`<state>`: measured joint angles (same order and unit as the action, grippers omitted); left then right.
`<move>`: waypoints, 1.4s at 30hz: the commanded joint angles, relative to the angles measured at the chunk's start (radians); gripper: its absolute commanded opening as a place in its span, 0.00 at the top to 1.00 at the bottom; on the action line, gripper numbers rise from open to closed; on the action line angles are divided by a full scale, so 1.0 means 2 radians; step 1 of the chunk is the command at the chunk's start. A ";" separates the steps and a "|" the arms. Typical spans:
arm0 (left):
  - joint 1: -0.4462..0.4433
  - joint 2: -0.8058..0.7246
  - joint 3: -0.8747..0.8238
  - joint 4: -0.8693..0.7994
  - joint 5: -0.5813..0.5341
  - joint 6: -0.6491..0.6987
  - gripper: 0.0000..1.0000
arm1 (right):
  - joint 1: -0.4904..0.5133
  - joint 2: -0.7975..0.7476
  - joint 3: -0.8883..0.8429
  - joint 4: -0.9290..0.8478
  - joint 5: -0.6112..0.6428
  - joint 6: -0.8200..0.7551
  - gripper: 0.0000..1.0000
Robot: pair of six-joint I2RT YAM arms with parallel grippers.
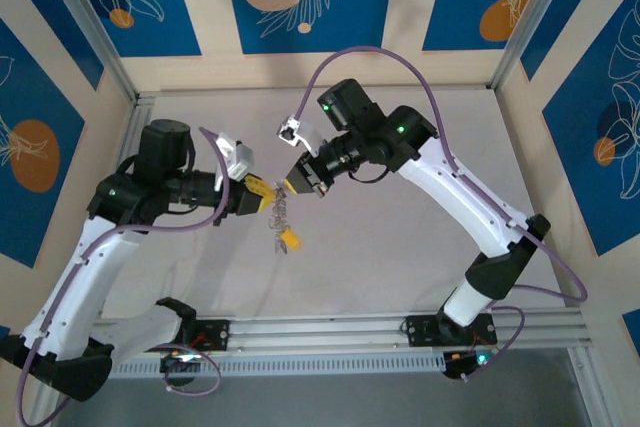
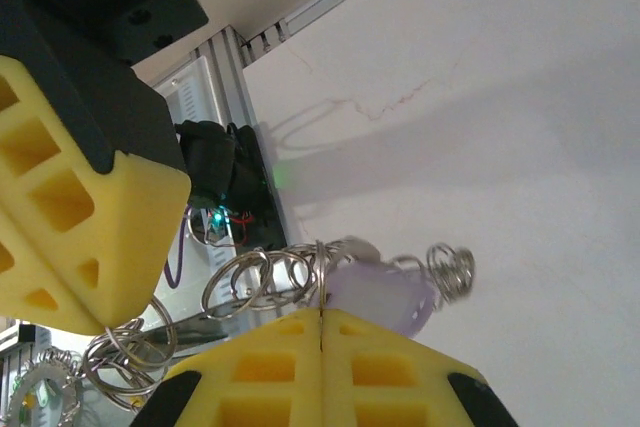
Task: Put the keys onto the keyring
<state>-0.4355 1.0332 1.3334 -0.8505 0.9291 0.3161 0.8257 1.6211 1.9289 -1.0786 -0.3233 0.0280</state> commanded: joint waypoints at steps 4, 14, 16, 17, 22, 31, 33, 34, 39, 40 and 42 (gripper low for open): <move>-0.005 -0.016 0.000 0.006 -0.014 0.004 1.00 | 0.006 -0.016 -0.014 -0.003 0.011 0.014 1.00; -0.005 -0.026 -0.016 0.019 -0.048 -0.005 1.00 | 0.002 -0.090 -0.101 0.076 -0.030 0.026 1.00; -0.005 -0.024 -0.018 0.020 -0.043 -0.003 1.00 | 0.003 -0.113 -0.129 0.103 -0.043 0.031 1.00; -0.004 -0.024 -0.020 0.022 -0.040 -0.003 1.00 | 0.003 -0.120 -0.138 0.111 -0.045 0.034 1.00; -0.005 -0.023 -0.022 0.031 -0.022 -0.003 1.00 | -0.005 -0.145 -0.177 0.168 -0.070 0.062 1.00; -0.005 -0.023 -0.021 0.036 -0.004 -0.007 1.00 | -0.008 -0.153 -0.221 0.245 -0.085 0.098 1.00; -0.004 -0.023 -0.022 0.037 -0.006 -0.006 1.00 | -0.009 -0.155 -0.229 0.257 -0.086 0.103 1.00; -0.005 -0.023 -0.022 0.038 -0.007 -0.005 1.00 | -0.010 -0.156 -0.232 0.264 -0.088 0.106 1.00; -0.005 -0.021 -0.024 0.036 -0.018 -0.006 1.00 | -0.012 -0.158 -0.243 0.272 -0.078 0.112 1.00; -0.005 -0.022 -0.024 0.031 -0.030 -0.006 1.00 | -0.014 -0.160 -0.247 0.272 -0.073 0.116 1.00; -0.004 -0.024 -0.028 0.022 -0.060 -0.007 1.00 | -0.027 -0.163 -0.261 0.272 -0.061 0.129 1.00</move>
<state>-0.4362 0.9993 1.2846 -0.8024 0.8513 0.3126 0.7990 1.3247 1.4364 -0.5537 -0.4591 0.2459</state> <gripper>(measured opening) 0.046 0.049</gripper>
